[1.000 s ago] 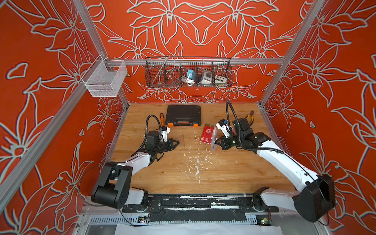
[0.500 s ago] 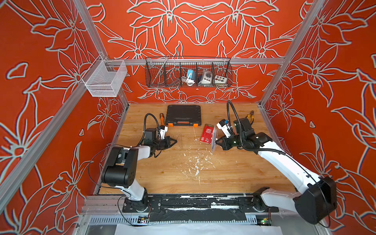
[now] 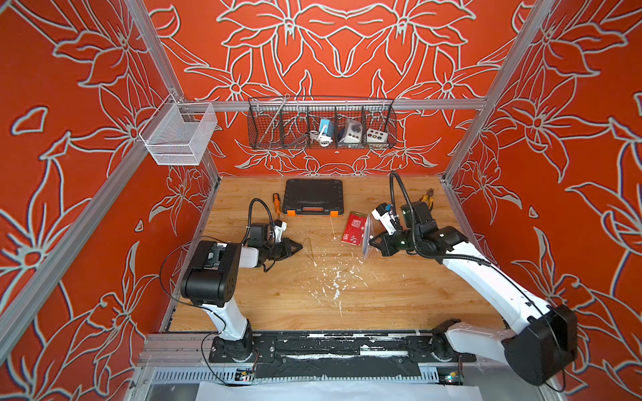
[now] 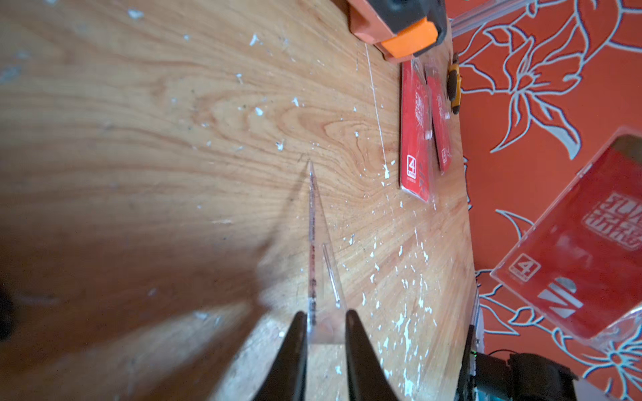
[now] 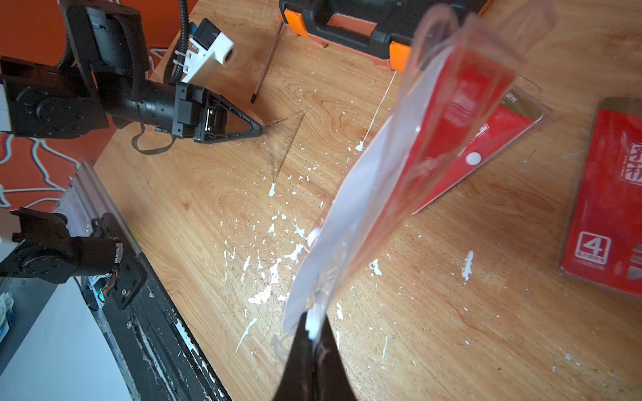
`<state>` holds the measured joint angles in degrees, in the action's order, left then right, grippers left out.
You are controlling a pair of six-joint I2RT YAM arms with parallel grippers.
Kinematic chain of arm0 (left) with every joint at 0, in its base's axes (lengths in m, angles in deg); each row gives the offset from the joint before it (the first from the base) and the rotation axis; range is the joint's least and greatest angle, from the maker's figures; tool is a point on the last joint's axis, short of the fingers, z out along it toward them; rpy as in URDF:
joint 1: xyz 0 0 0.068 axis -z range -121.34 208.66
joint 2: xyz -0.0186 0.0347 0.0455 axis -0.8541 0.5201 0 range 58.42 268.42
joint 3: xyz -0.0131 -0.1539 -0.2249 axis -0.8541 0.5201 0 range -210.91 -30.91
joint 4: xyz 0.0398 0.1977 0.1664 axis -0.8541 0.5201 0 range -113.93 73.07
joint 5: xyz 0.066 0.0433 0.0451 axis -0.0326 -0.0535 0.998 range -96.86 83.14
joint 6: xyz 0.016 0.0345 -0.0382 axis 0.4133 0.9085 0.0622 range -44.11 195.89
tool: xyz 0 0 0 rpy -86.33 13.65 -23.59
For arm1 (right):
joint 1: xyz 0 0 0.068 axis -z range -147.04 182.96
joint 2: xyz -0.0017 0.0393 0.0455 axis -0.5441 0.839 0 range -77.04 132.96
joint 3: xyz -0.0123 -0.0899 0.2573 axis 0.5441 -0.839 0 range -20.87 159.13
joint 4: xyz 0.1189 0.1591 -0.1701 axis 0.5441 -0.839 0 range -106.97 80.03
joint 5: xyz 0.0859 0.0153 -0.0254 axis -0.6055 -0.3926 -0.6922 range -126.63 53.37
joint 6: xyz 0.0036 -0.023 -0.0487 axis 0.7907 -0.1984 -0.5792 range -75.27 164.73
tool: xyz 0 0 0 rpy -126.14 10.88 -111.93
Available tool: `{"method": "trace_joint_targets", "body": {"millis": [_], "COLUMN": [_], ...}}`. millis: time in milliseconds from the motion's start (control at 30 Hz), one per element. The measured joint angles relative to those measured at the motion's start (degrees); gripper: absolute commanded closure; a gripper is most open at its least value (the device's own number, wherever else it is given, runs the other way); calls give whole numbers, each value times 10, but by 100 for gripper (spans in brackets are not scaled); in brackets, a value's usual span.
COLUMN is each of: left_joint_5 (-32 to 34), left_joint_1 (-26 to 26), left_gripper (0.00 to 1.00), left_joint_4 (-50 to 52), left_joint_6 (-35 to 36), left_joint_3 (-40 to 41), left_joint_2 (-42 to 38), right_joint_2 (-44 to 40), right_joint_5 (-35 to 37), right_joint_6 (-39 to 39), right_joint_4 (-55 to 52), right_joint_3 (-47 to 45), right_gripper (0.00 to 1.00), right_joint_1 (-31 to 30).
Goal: Open the ruler set and take out the ruler
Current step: Place the ruler at the center of the board, then take out the ruler from the ruler set bag.
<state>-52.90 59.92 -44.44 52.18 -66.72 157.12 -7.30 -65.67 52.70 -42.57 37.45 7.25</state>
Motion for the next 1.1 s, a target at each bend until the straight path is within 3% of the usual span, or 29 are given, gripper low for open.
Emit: {"method": "trace_joint_targets", "body": {"millis": [300,467,600,700,867,1100], "left_joint_5": [20,69,139,183,228,273], "left_joint_1": [-3,19,104,186,305,395], "left_gripper": [61,56,62,72,92,100], "left_joint_4": [11,35,51,45,31,28], "left_joint_6": [1,-8,-12,-21,-43,-51], "left_joint_3": [2,-2,-34,-56,-85,-126], "left_joint_2": [-14,-107,-185,-217,-211,-183], "right_joint_2": [0,1,2,2,0,-8], "right_joint_5": [-2,-15,-18,-22,-29,-30], "right_joint_6": [-1,-3,-7,-7,-7,-8], "right_joint_4": [0,10,19,34,49,59], "right_joint_3": [0,-8,-19,-30,-35,-35], "right_gripper": [100,100,100,100,100,100], "right_joint_1": [2,3,3,3,3,3]}}
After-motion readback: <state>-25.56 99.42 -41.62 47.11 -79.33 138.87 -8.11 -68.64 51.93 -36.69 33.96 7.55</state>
